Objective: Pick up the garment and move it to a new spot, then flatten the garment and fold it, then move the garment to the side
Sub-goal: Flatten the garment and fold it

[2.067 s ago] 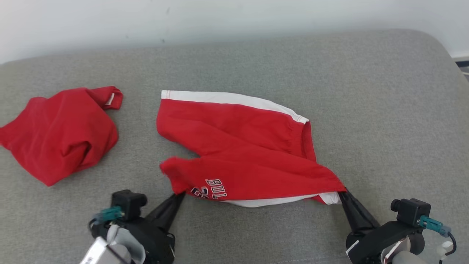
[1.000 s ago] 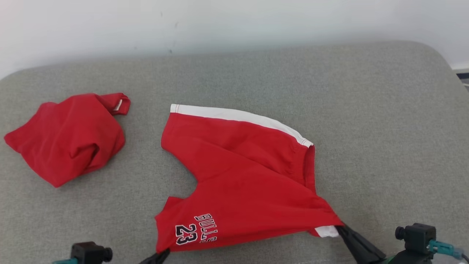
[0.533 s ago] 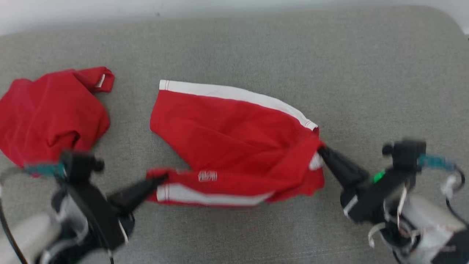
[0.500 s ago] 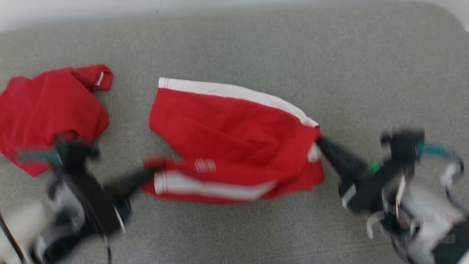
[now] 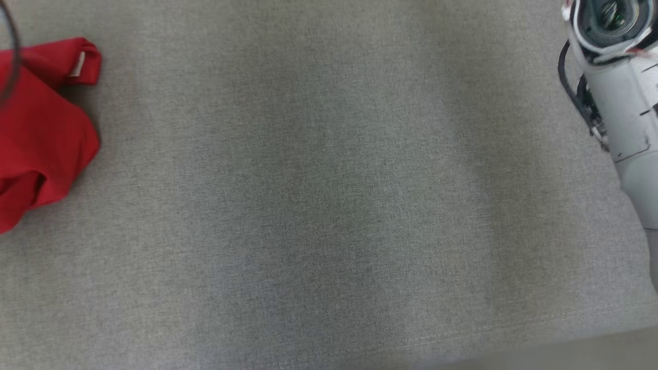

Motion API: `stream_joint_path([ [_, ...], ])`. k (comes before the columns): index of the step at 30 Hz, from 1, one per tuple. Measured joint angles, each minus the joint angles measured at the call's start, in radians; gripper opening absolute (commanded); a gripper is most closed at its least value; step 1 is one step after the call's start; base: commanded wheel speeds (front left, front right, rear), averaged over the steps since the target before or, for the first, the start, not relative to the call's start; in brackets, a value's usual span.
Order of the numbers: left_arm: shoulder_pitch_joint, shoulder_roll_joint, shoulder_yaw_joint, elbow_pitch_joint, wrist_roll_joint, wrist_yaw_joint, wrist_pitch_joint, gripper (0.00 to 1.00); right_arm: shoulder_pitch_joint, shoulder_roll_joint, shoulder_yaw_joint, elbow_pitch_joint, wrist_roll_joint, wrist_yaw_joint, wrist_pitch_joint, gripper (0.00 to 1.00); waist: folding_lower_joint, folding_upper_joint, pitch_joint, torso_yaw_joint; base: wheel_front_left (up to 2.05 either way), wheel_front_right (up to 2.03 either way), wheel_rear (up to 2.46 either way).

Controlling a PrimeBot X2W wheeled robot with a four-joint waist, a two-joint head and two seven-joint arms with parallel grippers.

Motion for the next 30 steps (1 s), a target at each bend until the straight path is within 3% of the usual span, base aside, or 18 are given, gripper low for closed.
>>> stream_joint_path([
  [3, 0.080, -0.019, -0.039, -0.004, -0.021, 0.000, -0.026, 0.00, 0.070, -0.016, 0.073, 0.017, -0.017, 0.000, -0.018, 0.00, 0.0001, 0.0000, -0.001, -0.003, 0.00, 0.00, 0.00],
  [9, 0.480, -0.015, -0.148, -0.115, -0.096, 0.001, -0.078, 0.00, 0.384, -0.081, 0.228, 0.029, -0.042, 0.000, -0.018, 0.00, -0.0002, 0.0000, -0.042, 0.009, 0.00, 0.00, 0.00],
  [18, 0.823, -0.048, -0.205, -0.202, -0.134, 0.001, -0.242, 0.00, 0.681, -0.146, 0.257, 0.015, 0.003, 0.000, -0.143, 0.00, -0.0007, -0.0003, -0.137, 0.030, 0.00, 0.00, 0.00],
  [30, 1.039, -0.045, -0.280, -0.288, -0.086, 0.000, -0.363, 0.00, 0.937, -0.245, 0.284, -0.073, 0.002, 0.001, -0.188, 0.00, -0.0007, -0.0004, -0.253, 0.048, 0.00, 0.00, 0.00],
])
